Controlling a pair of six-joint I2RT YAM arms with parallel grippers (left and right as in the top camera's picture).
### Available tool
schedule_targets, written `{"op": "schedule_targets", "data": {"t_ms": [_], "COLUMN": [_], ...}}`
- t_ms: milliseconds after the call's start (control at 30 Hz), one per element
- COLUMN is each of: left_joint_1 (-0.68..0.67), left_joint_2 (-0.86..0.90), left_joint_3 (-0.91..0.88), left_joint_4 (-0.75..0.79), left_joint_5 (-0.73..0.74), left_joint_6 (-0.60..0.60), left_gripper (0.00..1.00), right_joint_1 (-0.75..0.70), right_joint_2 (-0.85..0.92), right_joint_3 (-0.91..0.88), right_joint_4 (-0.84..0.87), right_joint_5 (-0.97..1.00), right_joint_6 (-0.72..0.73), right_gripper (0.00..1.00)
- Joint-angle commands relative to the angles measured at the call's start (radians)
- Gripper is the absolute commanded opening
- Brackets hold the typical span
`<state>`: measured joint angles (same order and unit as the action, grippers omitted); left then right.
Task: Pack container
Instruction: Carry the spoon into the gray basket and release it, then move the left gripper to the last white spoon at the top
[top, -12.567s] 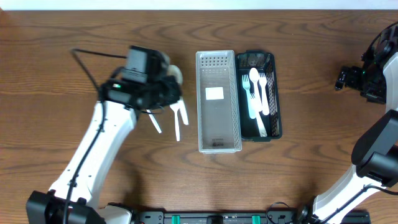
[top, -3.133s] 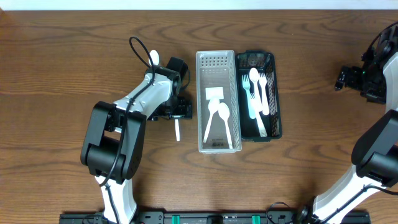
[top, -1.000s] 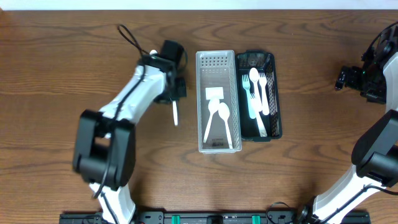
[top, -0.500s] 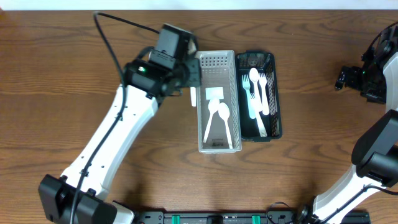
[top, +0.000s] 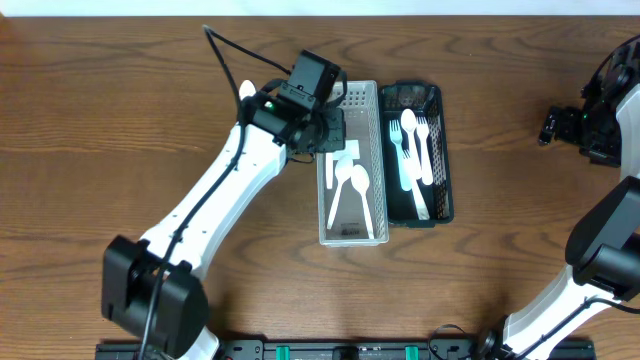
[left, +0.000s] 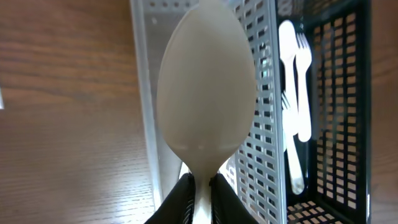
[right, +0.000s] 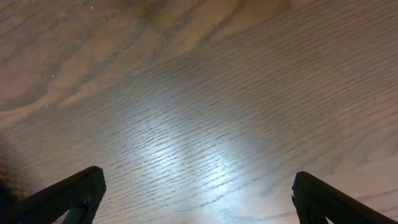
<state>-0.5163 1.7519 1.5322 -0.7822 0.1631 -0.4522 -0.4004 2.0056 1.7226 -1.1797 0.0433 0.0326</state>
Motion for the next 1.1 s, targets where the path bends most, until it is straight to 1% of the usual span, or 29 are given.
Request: {"op": "schedule_targets", "data": {"t_ms": [0, 33, 100, 133, 233, 300, 333, 367, 433, 467, 567, 667, 867, 933, 1033, 1067], "left_joint_1": [0.0, 0.0, 0.0, 0.0, 0.0, 0.003, 0.009, 0.019, 0.056, 0.081, 0.174, 0.288, 0.47, 0.504, 0.522, 0.522], "left_joint_2": [0.016, 0.016, 0.016, 0.016, 0.016, 0.014, 0.011, 0.004, -0.013, -0.024, -0.053, -0.055, -0.023, -0.023, -0.019, -0.019], "left_joint_3": [0.003, 0.003, 0.003, 0.003, 0.003, 0.004, 0.004, 0.004, 0.006, 0.006, 0.006, 0.006, 0.003, 0.003, 0.004, 0.005], "left_joint_4": [-0.001, 0.0, 0.003, 0.005, 0.007, 0.015, 0.022, 0.032, 0.048, 0.054, 0.051, 0.05, 0.034, 0.0, 0.046, 0.054], "left_joint_5": [0.058, 0.058, 0.058, 0.058, 0.058, 0.057, 0.053, 0.044, -0.007, -0.036, -0.133, -0.177, -0.174, -0.118, -0.027, -0.028], "left_joint_6": [-0.017, -0.017, -0.013, -0.013, -0.013, 0.015, 0.034, 0.048, 0.047, 0.046, 0.011, 0.006, 0.015, 0.003, 0.166, 0.19], "left_gripper": [0.17, 0.25, 0.29, 0.33, 0.49, 0.64, 0.76, 0.85, 0.97, 0.98, 0.98, 0.98, 0.98, 0.98, 0.98, 0.98], "right_joint_1": [-0.006, -0.006, -0.006, -0.006, -0.006, -0.006, -0.006, -0.006, -0.006, -0.006, -0.006, -0.006, -0.006, -0.006, -0.006, -0.006], "right_joint_2": [-0.005, -0.005, -0.004, -0.005, -0.005, -0.005, -0.005, -0.005, -0.005, -0.005, -0.005, -0.005, -0.005, -0.005, -0.004, -0.005], "right_joint_3": [-0.001, -0.001, -0.001, -0.001, -0.001, -0.001, -0.001, -0.001, -0.001, -0.001, -0.001, -0.001, -0.001, -0.001, -0.001, -0.001], "right_joint_4": [0.002, 0.002, 0.002, 0.002, 0.002, 0.002, 0.002, 0.002, 0.002, 0.002, 0.002, 0.002, 0.002, 0.002, 0.002, 0.002], "right_joint_5": [0.001, 0.001, 0.001, 0.001, 0.001, 0.001, 0.001, 0.001, 0.001, 0.001, 0.001, 0.001, 0.001, 0.001, 0.001, 0.001], "right_joint_6": [-0.011, -0.011, -0.011, -0.011, -0.011, -0.011, -0.011, -0.011, -0.011, -0.011, -0.011, -0.011, -0.011, -0.011, -0.011, -0.011], "right_gripper": [0.99, 0.99, 0.99, 0.99, 0.99, 0.99, 0.99, 0.99, 0.99, 0.99, 0.99, 0.99, 0.99, 0.99, 0.99, 0.99]}}
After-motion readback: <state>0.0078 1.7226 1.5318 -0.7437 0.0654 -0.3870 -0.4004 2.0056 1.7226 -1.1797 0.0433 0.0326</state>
